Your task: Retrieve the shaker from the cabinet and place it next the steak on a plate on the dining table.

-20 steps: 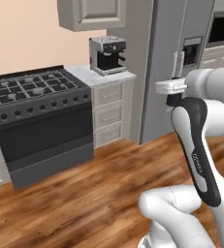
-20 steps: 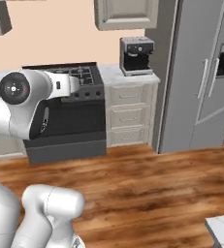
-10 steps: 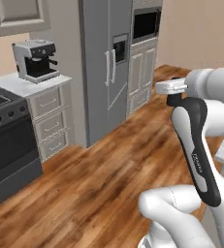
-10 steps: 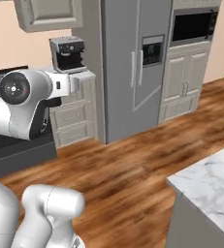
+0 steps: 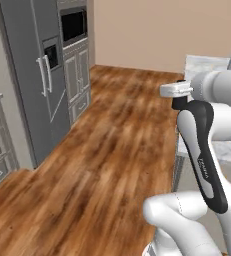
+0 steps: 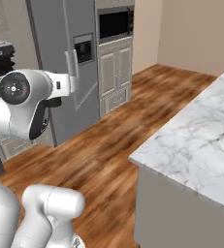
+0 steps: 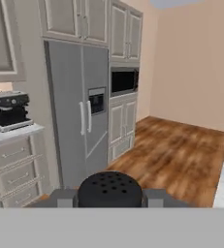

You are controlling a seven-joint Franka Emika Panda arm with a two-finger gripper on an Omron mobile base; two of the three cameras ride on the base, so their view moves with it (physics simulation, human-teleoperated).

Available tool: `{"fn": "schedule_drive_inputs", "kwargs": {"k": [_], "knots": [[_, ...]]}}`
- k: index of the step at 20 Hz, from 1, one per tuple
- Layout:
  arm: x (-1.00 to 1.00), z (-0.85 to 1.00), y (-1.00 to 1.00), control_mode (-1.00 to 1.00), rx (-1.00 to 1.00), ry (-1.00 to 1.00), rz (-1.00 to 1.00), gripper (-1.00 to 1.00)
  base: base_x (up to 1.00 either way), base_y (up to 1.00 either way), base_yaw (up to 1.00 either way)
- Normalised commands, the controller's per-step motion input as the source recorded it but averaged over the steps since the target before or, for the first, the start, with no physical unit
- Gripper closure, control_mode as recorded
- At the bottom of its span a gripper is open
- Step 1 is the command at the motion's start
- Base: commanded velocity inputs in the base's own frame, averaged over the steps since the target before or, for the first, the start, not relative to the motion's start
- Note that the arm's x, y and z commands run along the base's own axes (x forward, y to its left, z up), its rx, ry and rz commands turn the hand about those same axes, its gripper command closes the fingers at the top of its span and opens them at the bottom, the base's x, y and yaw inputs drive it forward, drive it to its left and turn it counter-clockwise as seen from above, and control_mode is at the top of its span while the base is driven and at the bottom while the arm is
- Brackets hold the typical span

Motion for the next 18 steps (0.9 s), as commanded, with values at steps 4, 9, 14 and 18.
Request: {"fn": "schedule_drive_inputs", "kwargs": {"k": [4,9,14,18], "knots": [[0.00,0.00,0.00,1.00,0.00,0.00,0.00,1.00,-0.26,0.00,-0.56],[0.00,0.00,0.00,1.00,0.00,0.00,0.00,1.00,-0.17,-0.01,-0.51],[0.00,0.00,0.00,1.00,0.00,0.00,0.00,1.00,-0.03,-0.25,-0.34],[0.00,0.00,0.00,1.00,0.00,0.00,0.00,1.00,0.00,-0.62,-0.20]]}}
